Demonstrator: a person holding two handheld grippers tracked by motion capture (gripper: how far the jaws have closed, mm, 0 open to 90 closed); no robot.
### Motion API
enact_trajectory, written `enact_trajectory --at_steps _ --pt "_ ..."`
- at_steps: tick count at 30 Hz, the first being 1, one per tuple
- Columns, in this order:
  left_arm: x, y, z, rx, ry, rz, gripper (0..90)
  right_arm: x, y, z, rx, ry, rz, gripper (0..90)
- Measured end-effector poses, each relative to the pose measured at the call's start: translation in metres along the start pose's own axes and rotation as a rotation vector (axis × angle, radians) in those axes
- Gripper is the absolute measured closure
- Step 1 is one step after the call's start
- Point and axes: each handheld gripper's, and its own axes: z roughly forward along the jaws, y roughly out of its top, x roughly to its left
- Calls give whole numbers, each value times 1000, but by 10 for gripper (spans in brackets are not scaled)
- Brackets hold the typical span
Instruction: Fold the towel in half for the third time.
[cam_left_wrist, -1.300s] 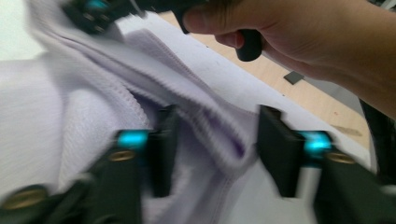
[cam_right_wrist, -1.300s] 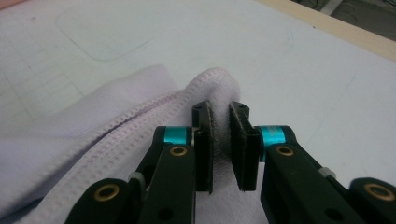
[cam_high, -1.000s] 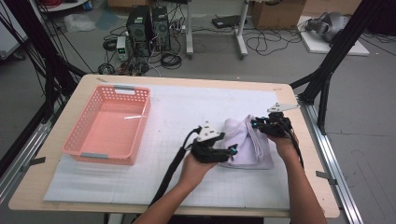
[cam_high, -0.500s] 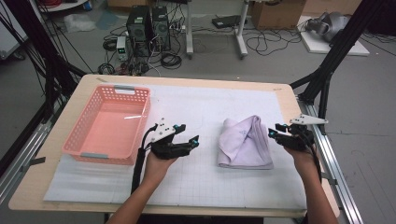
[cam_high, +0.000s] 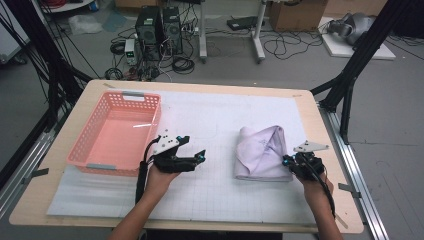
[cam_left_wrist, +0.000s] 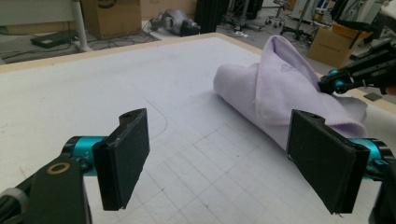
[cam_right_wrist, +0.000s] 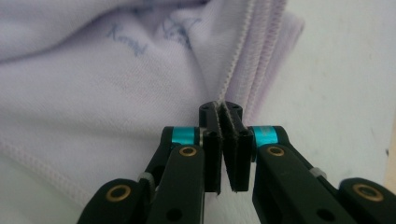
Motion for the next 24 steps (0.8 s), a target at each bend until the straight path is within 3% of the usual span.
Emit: enact_trajectory --at_steps 2,3,9,12,16,19,22,24 --pt "2 -3 -1 -3 -4 -1 222 -1 -1 -3 10 -4 7 782" --pt "3 -4 -1 -4 -6 -2 223 -1 0 -6 5 -15 14 699" --pt "6 -9 -1 -38 -12 59 223 10 30 -21 -181 36 20 519" --pt "8 -11 -1 -18 -1 43 221 24 51 -10 -209 103 3 490" --pt "10 -14 -3 -4 16 22 226 50 71 16 -168 184 -53 460" --pt "12 -15 -3 -1 15 0 226 68 77 37 -105 203 -102 487" --pt "11 -16 -4 -9 6 8 233 75 78 51 -26 189 -158 758" --pt "10 -16 -5 -18 -1 11 234 75 77 49 -44 201 -155 826"
